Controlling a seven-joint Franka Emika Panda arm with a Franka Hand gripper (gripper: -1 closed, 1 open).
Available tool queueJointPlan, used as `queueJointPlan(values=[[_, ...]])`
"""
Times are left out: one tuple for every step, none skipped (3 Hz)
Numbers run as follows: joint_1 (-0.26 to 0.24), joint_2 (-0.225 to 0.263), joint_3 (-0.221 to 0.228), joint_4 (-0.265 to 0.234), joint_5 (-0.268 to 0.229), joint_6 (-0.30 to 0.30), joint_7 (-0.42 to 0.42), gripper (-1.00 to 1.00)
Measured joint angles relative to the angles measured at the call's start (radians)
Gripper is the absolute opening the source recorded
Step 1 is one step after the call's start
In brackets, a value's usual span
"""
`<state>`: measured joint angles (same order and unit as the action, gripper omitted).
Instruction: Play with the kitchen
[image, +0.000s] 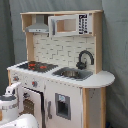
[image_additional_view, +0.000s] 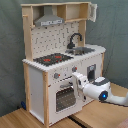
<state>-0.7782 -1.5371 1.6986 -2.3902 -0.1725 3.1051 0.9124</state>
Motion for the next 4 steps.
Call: queueJointPlan(values=[[0.044, 0.017, 0.005, 0.005, 0.0, -0.089, 0.004, -1.0], [0.088, 0.029, 0.011, 0.018, 0.0, -0.181, 0.004, -1.0], [0.122, 0.029, 0.016, 0.043, 0.0, -0.275, 0.005, -1.0], [0.132, 0.036, 0.023, 0.079, 0.0, -0.373, 0.01, -1.0]])
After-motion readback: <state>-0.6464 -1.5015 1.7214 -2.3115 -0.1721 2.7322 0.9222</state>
